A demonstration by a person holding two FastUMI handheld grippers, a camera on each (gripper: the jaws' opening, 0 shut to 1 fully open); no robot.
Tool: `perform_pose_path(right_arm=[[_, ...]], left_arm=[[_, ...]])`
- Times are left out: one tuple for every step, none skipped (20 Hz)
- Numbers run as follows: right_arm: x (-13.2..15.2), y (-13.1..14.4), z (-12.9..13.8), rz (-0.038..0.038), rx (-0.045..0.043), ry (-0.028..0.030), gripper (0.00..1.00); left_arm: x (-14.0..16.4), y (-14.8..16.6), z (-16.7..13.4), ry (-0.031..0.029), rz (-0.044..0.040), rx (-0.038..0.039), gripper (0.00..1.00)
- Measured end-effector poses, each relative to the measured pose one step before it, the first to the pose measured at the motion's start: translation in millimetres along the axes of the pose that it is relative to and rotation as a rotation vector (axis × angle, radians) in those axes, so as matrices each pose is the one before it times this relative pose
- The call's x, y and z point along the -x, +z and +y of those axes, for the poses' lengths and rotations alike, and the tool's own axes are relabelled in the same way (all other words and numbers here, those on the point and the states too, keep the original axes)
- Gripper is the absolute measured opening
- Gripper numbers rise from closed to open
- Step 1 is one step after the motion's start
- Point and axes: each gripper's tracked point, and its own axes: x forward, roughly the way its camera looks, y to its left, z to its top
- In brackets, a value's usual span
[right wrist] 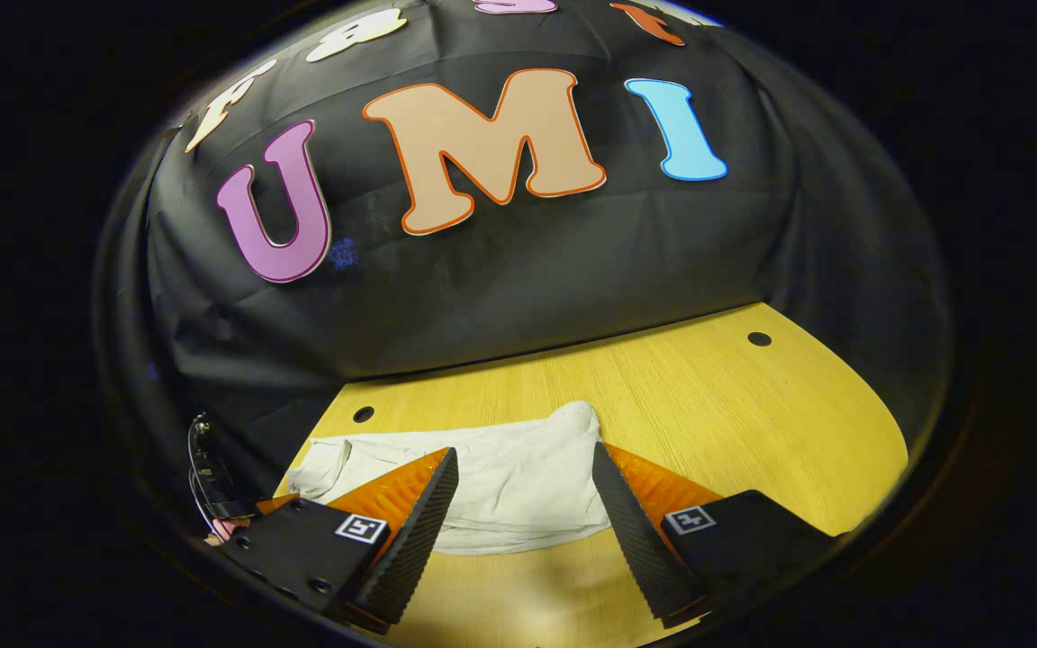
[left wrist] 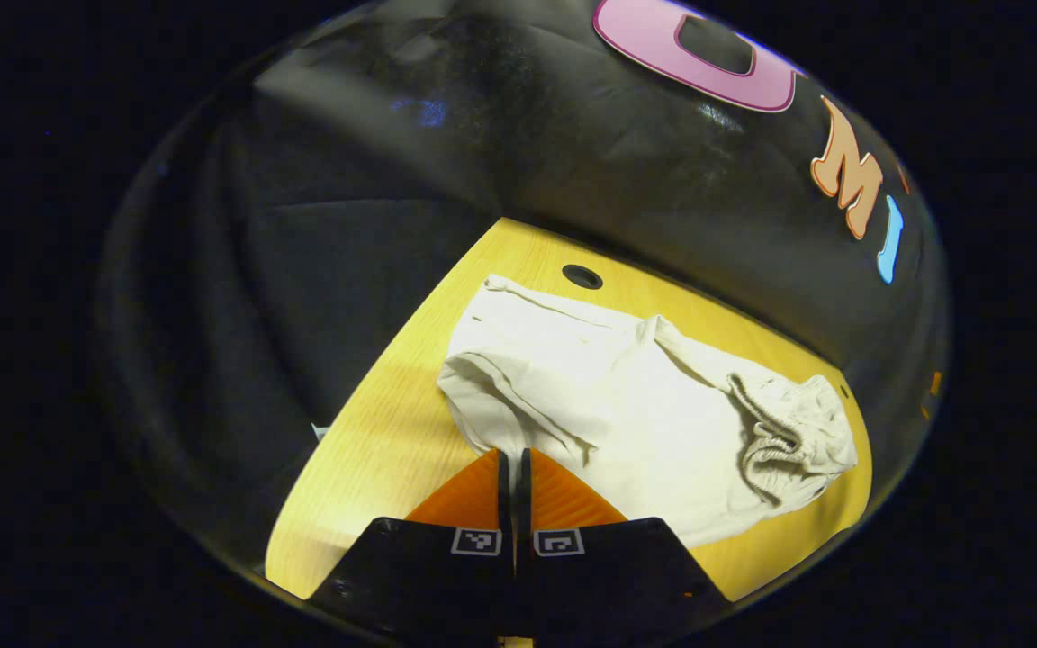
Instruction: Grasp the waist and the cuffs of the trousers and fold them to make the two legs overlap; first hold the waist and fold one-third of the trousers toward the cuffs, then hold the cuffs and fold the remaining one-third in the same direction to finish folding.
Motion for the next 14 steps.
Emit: perform_pose_path(right_arm=[[1.64,0.82,-2.43,-0.00112,-0.00388,0.00237,0.96],[3.55,0.95,-3.16,-0.00238,-0.00277,0.00109,0.96],[2.63,1.20,-3.26,-0.00373,-0.00248,-0.00048,0.96],[2.65,0.35,-3.40,-0.00345,-0.00381,0.00037,0.96],[2.41,1.03,-3.45,-0.00303,-0.00483,0.00128,0.96],[2.83,1.16,-4.04,-0.00270,-0.00545,0.00189,0.96],[2.89,1.45,-4.30,-0.00130,-0.00546,0.00203,0.96],[1.23,-0.02,-3.22,-0.00172,-0.00589,0.00349,0.96],[1.99,0.70,-3.80,-0.00222,-0.00510,0.00347,0.96],[3.11,1.66,-5.57,-0.00060,-0.00336,0.00275,0.96],[3.16,1.88,-5.03,-0.00189,-0.00267,0.00310,0.96],[2.70,0.12,-5.37,-0.00049,-0.00290,0.00262,0.96],[2.30,1.71,-5.34,-0.00039,-0.00299,0.00369,0.96],[1.05,0.94,-5.82,0.00020,-0.00345,0.00287,0.96]], left_arm=[[2.83,3.21,-10.99,-0.03015,-0.00073,0.03678,0.00],[4.65,3.61,-13.03,-0.03747,-0.00682,0.03613,0.00],[3.28,4.63,-15.76,-0.04551,-0.01249,0.03306,0.00],[3.29,4.01,-16.60,-0.04976,-0.00740,0.02390,0.00],[4.42,7.72,-16.96,-0.03970,-0.02000,0.00923,0.00],[0.63,6.74,-16.03,-0.03413,-0.01871,-0.00401,0.00],[1.11,5.11,-17.73,-0.03541,-0.01021,0.00054,0.00],[-1.68,2.90,-18.18,-0.03181,-0.00798,0.00465,0.00],[-1.82,2.93,-19.67,-0.03616,-0.00741,0.01328,0.00],[-3.33,2.27,-18.45,-0.03907,-0.00748,0.01494,0.00],[-1.77,0.90,-19.13,-0.02931,-0.00447,0.00834,0.00],[-3.47,1.30,-19.86,-0.02232,-0.00535,-0.00659,0.00],[-5.76,1.55,-19.07,-0.02228,-0.00329,-0.01261,0.00],[-5.75,0.90,-14.53,-0.01781,-0.00067,-0.01646,0.00]])
